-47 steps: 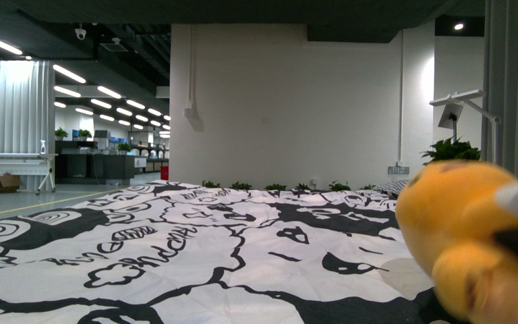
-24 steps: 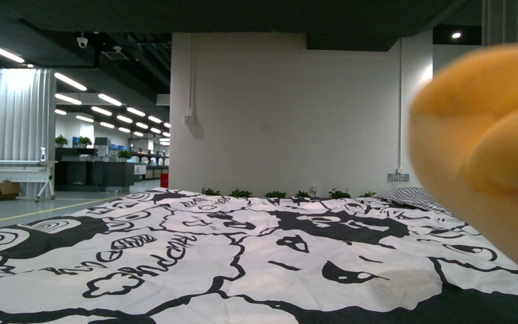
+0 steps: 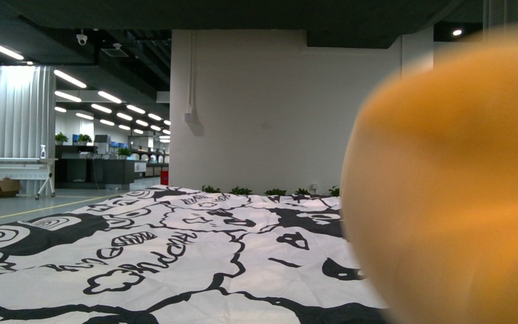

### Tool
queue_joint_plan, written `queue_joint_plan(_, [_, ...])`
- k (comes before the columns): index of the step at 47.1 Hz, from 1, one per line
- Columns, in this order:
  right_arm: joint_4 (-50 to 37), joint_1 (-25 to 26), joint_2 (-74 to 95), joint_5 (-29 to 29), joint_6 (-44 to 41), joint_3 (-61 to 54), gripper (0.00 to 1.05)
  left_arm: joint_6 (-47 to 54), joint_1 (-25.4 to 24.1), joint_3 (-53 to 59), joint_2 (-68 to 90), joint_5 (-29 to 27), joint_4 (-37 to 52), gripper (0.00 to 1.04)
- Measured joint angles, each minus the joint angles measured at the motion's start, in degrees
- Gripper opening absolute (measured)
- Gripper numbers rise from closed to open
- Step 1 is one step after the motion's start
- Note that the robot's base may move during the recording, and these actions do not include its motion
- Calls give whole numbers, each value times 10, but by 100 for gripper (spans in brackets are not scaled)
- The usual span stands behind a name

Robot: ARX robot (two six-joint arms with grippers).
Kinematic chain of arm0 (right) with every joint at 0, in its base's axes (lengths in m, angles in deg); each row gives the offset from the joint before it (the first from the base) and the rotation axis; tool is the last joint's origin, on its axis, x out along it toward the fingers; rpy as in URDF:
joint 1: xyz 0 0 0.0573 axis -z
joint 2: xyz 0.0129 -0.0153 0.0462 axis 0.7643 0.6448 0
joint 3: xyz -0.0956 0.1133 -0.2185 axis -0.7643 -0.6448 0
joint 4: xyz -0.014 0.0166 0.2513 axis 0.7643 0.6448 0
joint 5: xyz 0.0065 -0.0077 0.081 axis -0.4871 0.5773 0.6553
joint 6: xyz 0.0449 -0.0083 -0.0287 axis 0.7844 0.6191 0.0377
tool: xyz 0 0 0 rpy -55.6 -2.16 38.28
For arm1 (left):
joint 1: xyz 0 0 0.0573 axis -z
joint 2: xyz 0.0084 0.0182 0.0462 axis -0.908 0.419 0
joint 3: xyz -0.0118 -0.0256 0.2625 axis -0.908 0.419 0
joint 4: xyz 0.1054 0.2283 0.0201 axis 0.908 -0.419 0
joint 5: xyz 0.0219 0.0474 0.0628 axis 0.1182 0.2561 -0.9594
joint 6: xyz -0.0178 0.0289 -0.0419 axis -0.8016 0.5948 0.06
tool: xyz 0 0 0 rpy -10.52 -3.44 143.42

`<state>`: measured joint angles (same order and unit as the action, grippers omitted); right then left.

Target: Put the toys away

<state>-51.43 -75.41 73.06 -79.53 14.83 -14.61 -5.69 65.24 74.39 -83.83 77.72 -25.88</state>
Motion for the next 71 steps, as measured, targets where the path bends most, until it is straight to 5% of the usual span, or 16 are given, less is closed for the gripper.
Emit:
queue_joint_plan(11, [-21,-7,-14,-39,-52,-35,12,0,0,0,0,0,0,98])
queue_joint_plan(71, [-23,-9,-16,-41,-65,-36,12,2,0,0,-1,-2,0,98])
